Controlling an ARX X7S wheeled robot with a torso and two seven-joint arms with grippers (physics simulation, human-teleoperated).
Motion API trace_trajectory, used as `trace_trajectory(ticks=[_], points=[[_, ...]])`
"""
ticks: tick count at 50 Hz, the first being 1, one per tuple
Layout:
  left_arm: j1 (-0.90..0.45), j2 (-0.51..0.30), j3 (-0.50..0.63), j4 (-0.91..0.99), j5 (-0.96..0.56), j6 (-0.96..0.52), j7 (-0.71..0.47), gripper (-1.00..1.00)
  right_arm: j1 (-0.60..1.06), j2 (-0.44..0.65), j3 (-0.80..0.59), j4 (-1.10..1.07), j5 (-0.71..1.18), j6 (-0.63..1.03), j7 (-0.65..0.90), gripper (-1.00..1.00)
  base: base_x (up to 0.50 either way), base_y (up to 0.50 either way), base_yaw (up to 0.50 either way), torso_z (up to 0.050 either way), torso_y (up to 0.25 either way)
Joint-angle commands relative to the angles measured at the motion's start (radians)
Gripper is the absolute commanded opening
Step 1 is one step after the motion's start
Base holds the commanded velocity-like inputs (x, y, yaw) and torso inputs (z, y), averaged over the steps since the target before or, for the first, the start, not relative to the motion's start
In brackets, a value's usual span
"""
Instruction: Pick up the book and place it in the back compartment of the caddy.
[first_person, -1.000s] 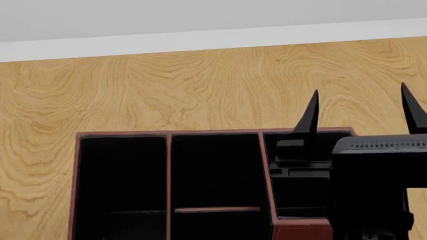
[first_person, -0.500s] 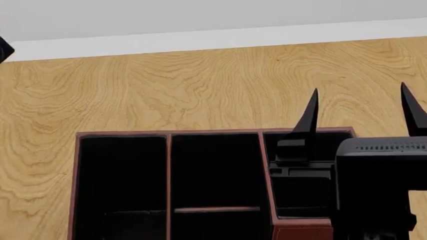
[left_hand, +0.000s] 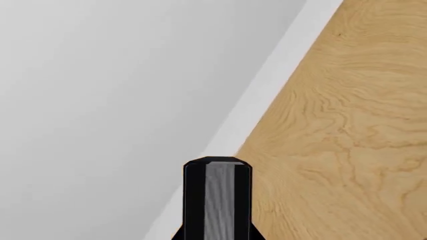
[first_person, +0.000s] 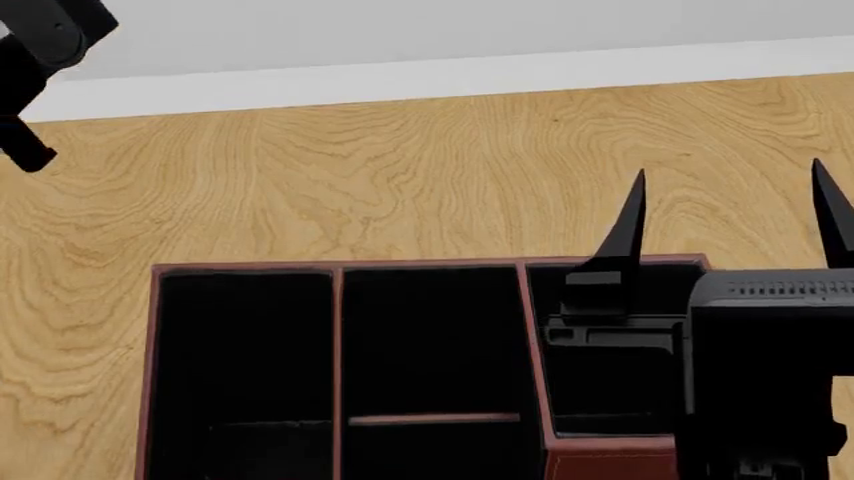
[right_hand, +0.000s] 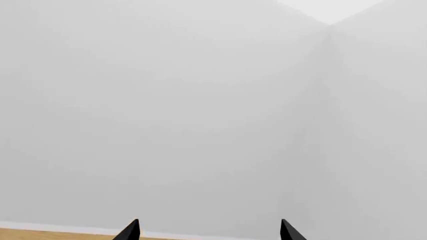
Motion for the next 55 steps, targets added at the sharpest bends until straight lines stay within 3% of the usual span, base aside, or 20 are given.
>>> trace_trajectory(ticks=[1, 23, 55], points=[[-0.078, 0.07, 0.0, -0.023, 0.031, 0.017, -0.004, -1.0, -0.002, 0.001, 0.002, 0.014, 0.005, -0.023, -0.003, 1.0, 0.0, 0.0, 0.0, 0.0, 0.0], [-0.159, 0.154, 0.083, -0.019, -0.03, -0.038, 0.173, -1.0, -0.017, 0.003, 0.006, 0.017, 0.014, -0.044, -0.002, 1.0, 0.0, 0.0, 0.0, 0.0, 0.001], [-0.157, 0.234, 0.166, 0.051, -0.071, -0.054, 0.263, -1.0, -0.036, 0.01, 0.027, -0.012, 0.034, -0.047, 0.006, 1.0, 0.0, 0.0, 0.0, 0.0, 0.002]])
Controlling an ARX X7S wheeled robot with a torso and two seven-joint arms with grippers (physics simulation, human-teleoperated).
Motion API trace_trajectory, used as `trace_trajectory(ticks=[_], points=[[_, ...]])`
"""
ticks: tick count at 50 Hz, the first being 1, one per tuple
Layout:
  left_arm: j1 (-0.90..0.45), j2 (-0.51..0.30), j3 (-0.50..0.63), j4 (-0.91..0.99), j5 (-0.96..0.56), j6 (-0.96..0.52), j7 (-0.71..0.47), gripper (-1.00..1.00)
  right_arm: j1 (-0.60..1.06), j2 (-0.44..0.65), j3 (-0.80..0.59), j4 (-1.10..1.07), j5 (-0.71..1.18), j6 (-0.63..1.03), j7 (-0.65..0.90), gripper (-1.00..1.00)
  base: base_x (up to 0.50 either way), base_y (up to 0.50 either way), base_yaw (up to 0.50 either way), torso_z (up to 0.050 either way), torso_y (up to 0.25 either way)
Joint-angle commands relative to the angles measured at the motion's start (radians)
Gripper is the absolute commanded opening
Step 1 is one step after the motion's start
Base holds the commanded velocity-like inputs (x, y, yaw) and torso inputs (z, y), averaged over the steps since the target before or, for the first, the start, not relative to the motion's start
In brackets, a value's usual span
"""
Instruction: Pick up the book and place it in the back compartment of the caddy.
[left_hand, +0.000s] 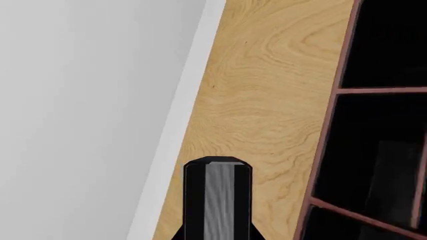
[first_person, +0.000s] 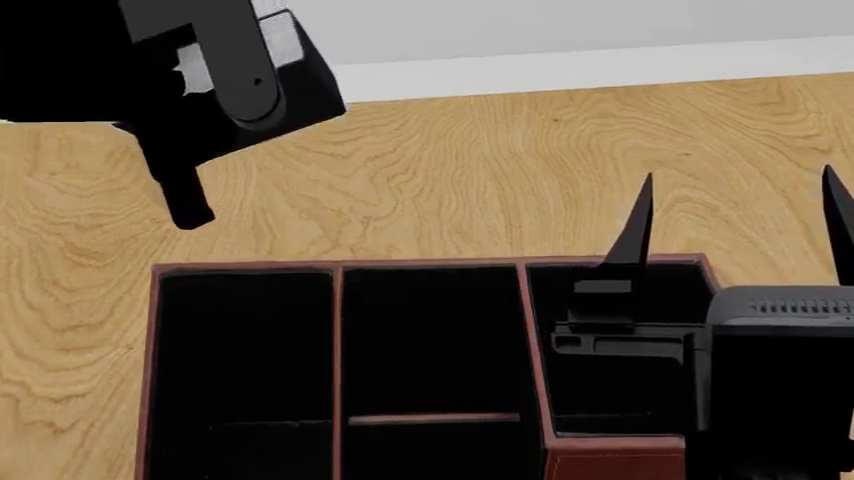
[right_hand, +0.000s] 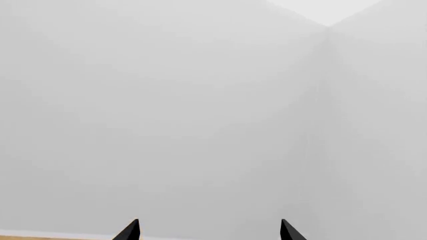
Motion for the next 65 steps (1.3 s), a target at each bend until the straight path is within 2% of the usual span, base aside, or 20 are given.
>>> trace_trajectory(ticks=[1, 26, 41, 45, 52, 65], points=[[-0.021, 0.033, 0.02, -0.004, 0.02, 0.001, 0.002, -1.0, -0.002, 0.001, 0.0, 0.0, 0.005, -0.005, 0.001, 1.0, 0.0, 0.0, 0.0, 0.0, 0.0], [-0.019, 0.124, 0.049, 0.02, -0.048, -0.068, 0.071, -1.0, -0.023, 0.004, 0.035, -0.015, 0.037, -0.025, -0.002, 1.0, 0.0, 0.0, 0.0, 0.0, 0.001], [-0.029, 0.242, 0.03, -0.176, -0.04, 0.036, 0.052, -1.0, -0.029, 0.003, 0.042, 0.002, 0.043, -0.048, -0.002, 1.0, 0.0, 0.0, 0.0, 0.001, 0.001], [-0.023, 0.265, 0.024, -0.164, -0.055, 0.028, 0.054, -1.0, -0.031, 0.003, 0.045, 0.002, 0.046, -0.051, -0.002, 1.0, 0.0, 0.0, 0.0, 0.0, 0.003], [-0.016, 0.269, 0.078, -0.124, -0.057, 0.006, 0.078, -1.0, -0.037, 0.002, 0.049, 0.004, 0.05, -0.061, -0.002, 1.0, 0.0, 0.0, 0.0, 0.0, 0.0], [0.01, 0.263, 0.096, -0.053, -0.085, -0.059, 0.085, -1.0, -0.06, 0.002, 0.084, -0.006, 0.057, -0.082, 0.012, 1.0, 0.0, 0.0, 0.0, 0.0, 0.002]])
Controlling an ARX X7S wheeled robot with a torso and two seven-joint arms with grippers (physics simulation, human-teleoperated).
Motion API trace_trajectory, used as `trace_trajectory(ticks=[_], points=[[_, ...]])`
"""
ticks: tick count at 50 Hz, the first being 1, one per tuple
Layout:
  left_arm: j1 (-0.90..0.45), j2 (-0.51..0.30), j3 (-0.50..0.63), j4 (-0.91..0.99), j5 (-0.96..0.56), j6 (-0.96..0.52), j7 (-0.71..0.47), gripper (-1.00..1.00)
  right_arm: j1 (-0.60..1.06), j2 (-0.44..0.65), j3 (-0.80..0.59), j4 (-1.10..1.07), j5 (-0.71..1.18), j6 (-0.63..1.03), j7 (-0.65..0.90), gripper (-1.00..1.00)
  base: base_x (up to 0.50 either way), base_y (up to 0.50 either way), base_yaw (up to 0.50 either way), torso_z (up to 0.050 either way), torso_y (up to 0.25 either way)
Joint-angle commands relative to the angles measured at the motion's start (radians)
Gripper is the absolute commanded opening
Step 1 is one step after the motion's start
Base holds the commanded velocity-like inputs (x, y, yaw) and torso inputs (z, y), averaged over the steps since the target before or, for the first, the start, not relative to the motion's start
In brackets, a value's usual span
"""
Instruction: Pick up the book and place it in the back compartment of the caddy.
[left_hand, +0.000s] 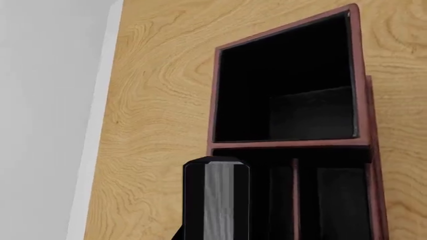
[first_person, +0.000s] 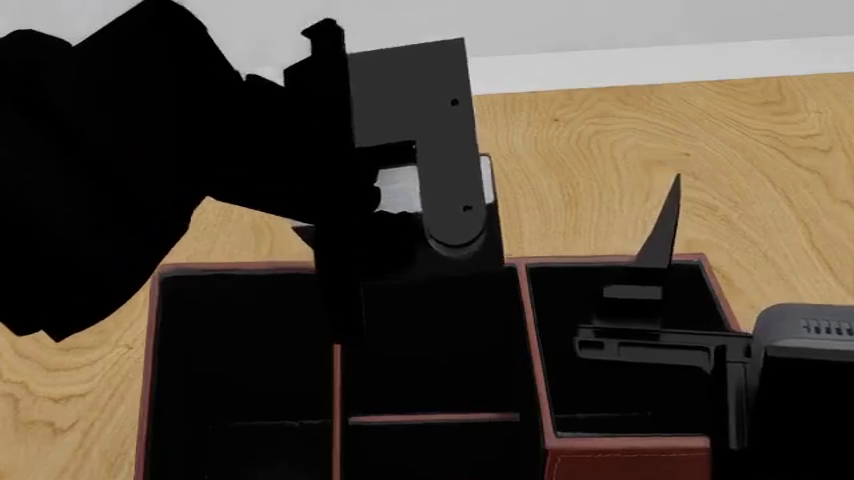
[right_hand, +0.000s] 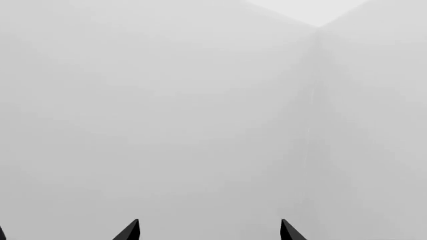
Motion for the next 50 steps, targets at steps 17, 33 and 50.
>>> trace_trajectory(ticks=[17, 33, 50], points=[[0.05, -0.004, -0.009, 0.189, -0.036, -0.159, -0.064, -1.0, -0.016, -0.002, 0.028, -0.007, 0.024, -0.024, 0.005, 1.0, 0.0, 0.0, 0.0, 0.0, 0.001], [0.119, -0.007, -0.071, 0.315, -0.044, -0.255, -0.166, -1.0, -0.015, -0.008, 0.016, 0.006, 0.038, -0.046, -0.006, 1.0, 0.0, 0.0, 0.0, 0.0, 0.001], [0.114, -0.02, -0.026, 0.36, -0.064, -0.323, -0.162, -1.0, -0.024, -0.006, 0.024, 0.003, 0.05, -0.059, -0.007, 1.0, 0.0, 0.0, 0.0, 0.001, 0.001]])
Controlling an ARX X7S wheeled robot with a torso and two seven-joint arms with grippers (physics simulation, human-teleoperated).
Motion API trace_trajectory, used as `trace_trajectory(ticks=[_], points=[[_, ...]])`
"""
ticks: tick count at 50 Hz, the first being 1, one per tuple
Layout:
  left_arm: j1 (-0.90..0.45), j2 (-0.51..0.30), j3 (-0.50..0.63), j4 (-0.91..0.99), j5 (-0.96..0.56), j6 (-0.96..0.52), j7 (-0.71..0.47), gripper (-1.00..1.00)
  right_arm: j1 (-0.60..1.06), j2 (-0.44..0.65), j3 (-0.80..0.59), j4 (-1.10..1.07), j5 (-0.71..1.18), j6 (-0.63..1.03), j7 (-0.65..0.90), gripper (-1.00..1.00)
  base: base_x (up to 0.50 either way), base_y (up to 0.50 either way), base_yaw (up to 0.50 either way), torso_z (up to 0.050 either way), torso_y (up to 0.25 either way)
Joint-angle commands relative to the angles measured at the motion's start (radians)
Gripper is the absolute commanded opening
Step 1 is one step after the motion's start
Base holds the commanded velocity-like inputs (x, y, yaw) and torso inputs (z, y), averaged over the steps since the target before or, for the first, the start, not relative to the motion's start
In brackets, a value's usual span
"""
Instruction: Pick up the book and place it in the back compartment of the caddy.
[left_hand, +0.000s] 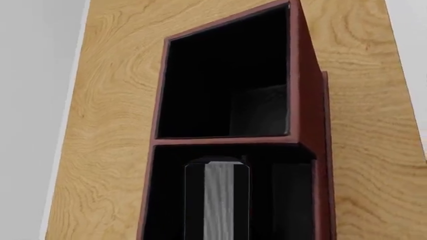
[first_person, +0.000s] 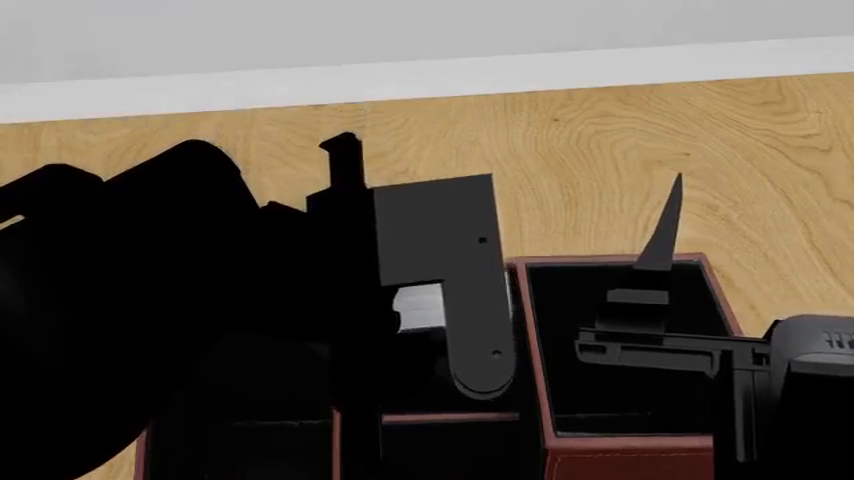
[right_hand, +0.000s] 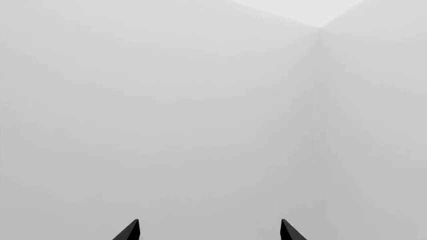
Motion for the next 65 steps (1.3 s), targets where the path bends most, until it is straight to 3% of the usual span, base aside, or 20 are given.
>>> trace_trajectory(ticks=[1, 11, 18, 29, 47, 65], points=[[-0.005, -0.008, 0.002, 0.038, 0.012, -0.034, -0.028, -1.0, -0.003, 0.001, 0.0, 0.003, 0.007, -0.009, -0.002, 1.0, 0.0, 0.0, 0.0, 0.0, 0.0], [-0.008, -0.01, -0.009, 0.056, -0.031, -0.057, 0.009, -1.0, -0.003, 0.002, -0.001, 0.007, 0.008, -0.011, 0.001, 1.0, 0.0, 0.0, 0.0, 0.0, 0.001], [-0.042, 0.002, -0.003, -0.045, -0.033, -0.03, 0.04, -1.0, 0.003, 0.001, -0.008, 0.016, 0.01, -0.007, 0.003, 1.0, 0.0, 0.0, 0.0, 0.0, 0.001], [-0.046, 0.036, -0.089, -0.099, -0.071, -0.055, 0.048, -1.0, 0.008, 0.001, -0.01, 0.027, 0.013, -0.008, 0.005, 1.0, 0.0, 0.0, 0.0, 0.001, 0.001], [-0.023, 0.012, -0.038, 0.047, -0.107, -0.132, 0.023, -1.0, 0.002, 0.004, -0.005, 0.007, 0.026, -0.004, 0.011, 1.0, 0.0, 0.0, 0.0, 0.0, 0.001], [0.012, 0.002, -0.003, 0.018, -0.1, -0.075, 0.004, -1.0, 0.008, 0.007, -0.017, 0.019, 0.025, -0.006, 0.013, 1.0, 0.0, 0.0, 0.0, 0.001, 0.001]])
